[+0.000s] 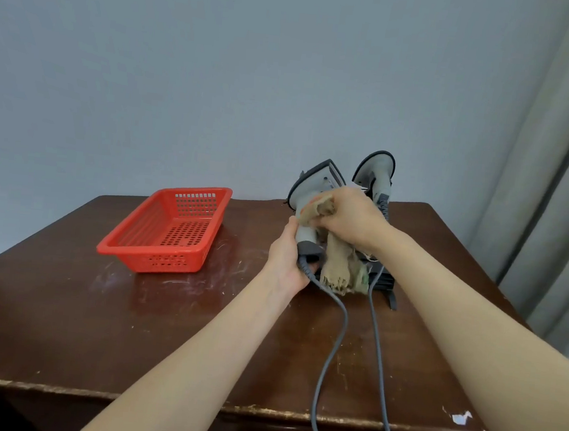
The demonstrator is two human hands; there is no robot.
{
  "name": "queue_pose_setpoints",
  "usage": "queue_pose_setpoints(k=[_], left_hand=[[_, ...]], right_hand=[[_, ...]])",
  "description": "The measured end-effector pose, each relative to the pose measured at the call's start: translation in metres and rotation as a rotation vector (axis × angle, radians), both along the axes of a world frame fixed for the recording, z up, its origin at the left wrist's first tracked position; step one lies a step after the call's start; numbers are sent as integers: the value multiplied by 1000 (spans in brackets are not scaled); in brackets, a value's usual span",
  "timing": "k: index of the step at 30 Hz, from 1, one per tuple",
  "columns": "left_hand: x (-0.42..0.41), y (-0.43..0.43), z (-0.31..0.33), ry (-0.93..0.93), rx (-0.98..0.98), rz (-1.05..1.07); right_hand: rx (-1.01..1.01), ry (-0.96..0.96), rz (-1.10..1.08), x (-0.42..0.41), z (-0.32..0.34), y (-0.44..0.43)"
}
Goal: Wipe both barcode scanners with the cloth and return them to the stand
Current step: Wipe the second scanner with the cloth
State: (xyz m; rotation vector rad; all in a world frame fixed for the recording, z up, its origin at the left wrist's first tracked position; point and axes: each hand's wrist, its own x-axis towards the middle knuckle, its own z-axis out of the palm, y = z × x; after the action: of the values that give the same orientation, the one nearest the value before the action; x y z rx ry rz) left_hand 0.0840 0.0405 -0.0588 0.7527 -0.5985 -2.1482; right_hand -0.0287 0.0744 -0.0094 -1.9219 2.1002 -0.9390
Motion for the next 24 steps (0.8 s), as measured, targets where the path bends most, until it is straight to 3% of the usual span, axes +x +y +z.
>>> queue_pose_setpoints(k=[3, 9, 10, 13, 14, 17, 19, 24], left_hand=[[-3, 1, 0, -8, 28, 9], [3, -8, 0, -22, -73, 3], [5, -9, 1, -27, -72, 12], [9, -17, 4, -31, -34, 74], [10, -19, 5, -25, -33, 77], [12, -20, 8, -19, -70, 61], [8, -16, 10, -37, -104, 5], [7, -12, 9, -53, -156, 30]], right_hand=[[-57, -2, -83, -2, 2, -1], [130, -148, 188, 3, 5, 14], [148, -108, 161, -1, 8, 13], [115, 247, -102, -14, 19, 18], [61, 242, -144, -18, 21, 20], [-177, -85, -61, -14, 21, 19], [-246, -178, -12, -2, 18, 16], [28, -169, 215, 14, 11, 22]])
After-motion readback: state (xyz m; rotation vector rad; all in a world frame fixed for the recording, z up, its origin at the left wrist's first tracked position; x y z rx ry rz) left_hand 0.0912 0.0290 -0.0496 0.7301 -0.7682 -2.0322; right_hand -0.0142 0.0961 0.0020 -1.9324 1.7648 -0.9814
